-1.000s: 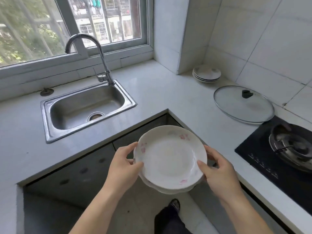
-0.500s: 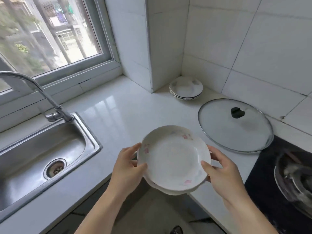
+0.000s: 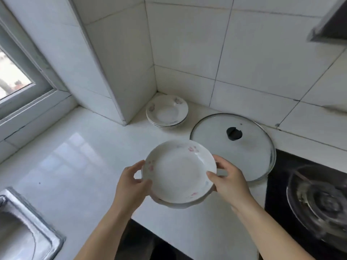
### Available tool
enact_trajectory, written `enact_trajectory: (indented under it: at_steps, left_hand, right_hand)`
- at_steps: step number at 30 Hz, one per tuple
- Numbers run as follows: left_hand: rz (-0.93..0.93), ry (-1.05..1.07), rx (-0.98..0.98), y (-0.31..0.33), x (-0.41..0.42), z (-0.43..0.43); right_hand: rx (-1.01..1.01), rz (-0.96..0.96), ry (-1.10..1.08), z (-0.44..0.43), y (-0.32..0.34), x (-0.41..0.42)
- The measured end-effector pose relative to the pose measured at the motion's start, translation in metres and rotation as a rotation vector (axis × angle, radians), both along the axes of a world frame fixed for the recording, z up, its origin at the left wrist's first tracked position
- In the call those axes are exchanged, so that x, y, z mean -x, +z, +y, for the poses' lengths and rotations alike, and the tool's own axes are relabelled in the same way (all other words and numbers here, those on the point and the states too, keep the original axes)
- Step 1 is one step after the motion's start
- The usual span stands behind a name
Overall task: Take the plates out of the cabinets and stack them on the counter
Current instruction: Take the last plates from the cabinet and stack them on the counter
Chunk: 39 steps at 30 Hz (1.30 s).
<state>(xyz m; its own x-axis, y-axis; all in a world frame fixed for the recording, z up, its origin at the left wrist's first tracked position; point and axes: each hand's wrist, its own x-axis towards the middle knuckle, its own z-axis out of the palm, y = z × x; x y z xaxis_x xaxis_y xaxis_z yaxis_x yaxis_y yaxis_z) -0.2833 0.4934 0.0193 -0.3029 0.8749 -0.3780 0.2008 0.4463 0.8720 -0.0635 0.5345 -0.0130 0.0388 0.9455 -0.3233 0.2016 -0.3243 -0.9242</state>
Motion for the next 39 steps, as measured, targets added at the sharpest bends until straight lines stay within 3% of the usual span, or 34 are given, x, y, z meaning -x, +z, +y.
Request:
enact_trajectory:
  at_steps: [6, 17, 29, 39]
  left_hand:
    - [-0.025, -0.125, -0.003, 0.006, 0.016, 0.083]
    - [-0.033, -0.092, -0.005, -0.026, 0.071, 0.201]
    - [-0.029, -0.186, 0.049, -0.063, 0.096, 0.266]
    - [0.009, -0.144, 0.059, -0.080, 0.096, 0.290]
  right_hand:
    - [-0.008, -0.025, -0.098, 0.067, -0.001, 0.015]
    - [0.040, -0.059, -0.111, 0.183, -0.032, 0.073]
    - [0.065, -0.115, -0.130, 0.239, -0.063, 0.088]
    - [0.068, -0.124, -0.137, 0.261, -0.076, 0.087]
